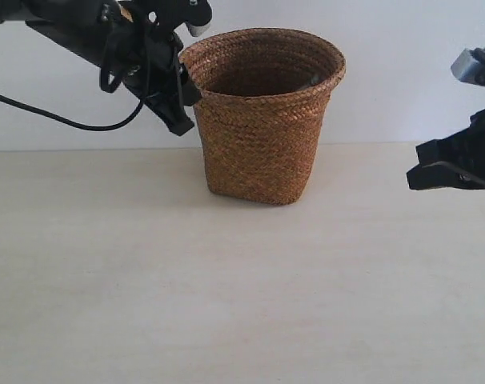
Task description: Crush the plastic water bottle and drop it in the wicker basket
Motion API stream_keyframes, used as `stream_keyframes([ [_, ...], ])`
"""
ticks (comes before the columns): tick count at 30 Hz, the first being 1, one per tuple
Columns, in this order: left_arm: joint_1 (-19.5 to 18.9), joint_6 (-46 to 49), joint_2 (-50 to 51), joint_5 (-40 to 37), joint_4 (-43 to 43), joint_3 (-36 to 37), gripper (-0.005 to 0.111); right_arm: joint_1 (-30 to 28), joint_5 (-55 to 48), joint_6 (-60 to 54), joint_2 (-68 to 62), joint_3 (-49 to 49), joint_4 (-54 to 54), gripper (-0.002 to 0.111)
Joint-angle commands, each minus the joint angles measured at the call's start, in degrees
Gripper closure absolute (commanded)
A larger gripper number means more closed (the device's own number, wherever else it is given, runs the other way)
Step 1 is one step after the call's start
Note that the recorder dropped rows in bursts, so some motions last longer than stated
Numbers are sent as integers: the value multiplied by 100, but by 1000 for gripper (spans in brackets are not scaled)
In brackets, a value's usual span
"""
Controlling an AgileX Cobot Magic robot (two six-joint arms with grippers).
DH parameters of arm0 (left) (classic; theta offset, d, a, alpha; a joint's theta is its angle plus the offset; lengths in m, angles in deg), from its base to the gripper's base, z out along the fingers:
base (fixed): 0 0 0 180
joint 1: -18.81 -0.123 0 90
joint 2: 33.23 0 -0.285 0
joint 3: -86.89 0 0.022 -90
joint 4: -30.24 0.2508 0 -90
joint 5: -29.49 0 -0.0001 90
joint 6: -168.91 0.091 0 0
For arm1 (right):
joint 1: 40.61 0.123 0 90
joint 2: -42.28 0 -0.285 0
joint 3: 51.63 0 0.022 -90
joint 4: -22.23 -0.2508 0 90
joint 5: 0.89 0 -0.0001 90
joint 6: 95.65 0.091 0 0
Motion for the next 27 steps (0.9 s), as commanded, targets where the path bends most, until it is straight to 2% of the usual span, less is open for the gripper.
stream_keyframes([
  [1,39,-443,-418,-886,62,-42,103,-19,-482,-61,59,472,-250,108],
  [5,39,-1137,-702,-1400,166,-42,103,-8,-834,774,59,1040,411,108],
  [7,39,-1460,-820,-1786,330,-42,103,4,-963,1402,59,1301,1167,108],
  [12,39,-2583,-1103,-2950,1069,17,103,4,-1183,3503,212,1522,3822,108],
  [15,39,-3193,-1301,-3413,1198,204,103,4,-790,3692,462,1228,4010,108],
  [21,39,-3773,-2023,-3341,1199,1221,103,4,0,3679,1430,445,4010,108],
  [27,39,-4353,-3127,-1873,1197,2789,103,4,611,3638,2757,-298,4010,108],
])
